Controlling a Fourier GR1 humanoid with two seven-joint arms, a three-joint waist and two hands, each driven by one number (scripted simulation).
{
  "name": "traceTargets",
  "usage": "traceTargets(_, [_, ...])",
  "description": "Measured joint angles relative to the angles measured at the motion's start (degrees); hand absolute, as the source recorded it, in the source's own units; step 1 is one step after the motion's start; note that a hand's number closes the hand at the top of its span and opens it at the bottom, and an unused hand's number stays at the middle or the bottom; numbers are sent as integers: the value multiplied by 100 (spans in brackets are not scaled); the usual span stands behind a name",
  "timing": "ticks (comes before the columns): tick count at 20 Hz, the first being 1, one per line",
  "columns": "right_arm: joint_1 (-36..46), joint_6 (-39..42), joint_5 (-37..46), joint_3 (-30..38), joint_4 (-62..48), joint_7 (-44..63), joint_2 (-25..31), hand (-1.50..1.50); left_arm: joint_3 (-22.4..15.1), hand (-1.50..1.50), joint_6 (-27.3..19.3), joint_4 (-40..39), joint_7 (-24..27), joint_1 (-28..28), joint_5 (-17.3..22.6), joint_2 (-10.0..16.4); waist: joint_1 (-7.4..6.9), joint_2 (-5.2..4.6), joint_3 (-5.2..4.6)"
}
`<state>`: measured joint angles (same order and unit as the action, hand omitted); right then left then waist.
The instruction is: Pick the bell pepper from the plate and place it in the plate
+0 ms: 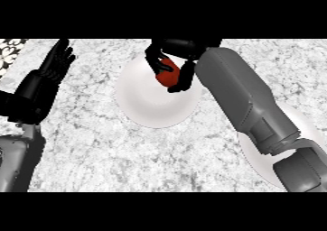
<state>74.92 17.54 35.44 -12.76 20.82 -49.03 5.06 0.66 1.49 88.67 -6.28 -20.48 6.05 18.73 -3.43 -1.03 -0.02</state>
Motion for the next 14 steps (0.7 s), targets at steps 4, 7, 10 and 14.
traceTargets(4, [78,-281,211,-180,-310,-109,-308,150,68,0,88,21,61,95,46,26,-10,-5,-1])
traceTargets(7, [-28,-318,168,-337,-473,-48,-414,-150,-41,0,24,169,-54,76,-31,-61,-67,-4,-2])
traceTargets(10, [-109,-228,-28,-469,-551,160,-461,-150,-132,0,-4,53,-34,-51,-119,-157,-154,-24,-3])
traceTargets(14, [-220,44,-307,-634,-561,259,-496,-150,-178,0,33,54,4,-45,-137,-209,-236,-35,-3])
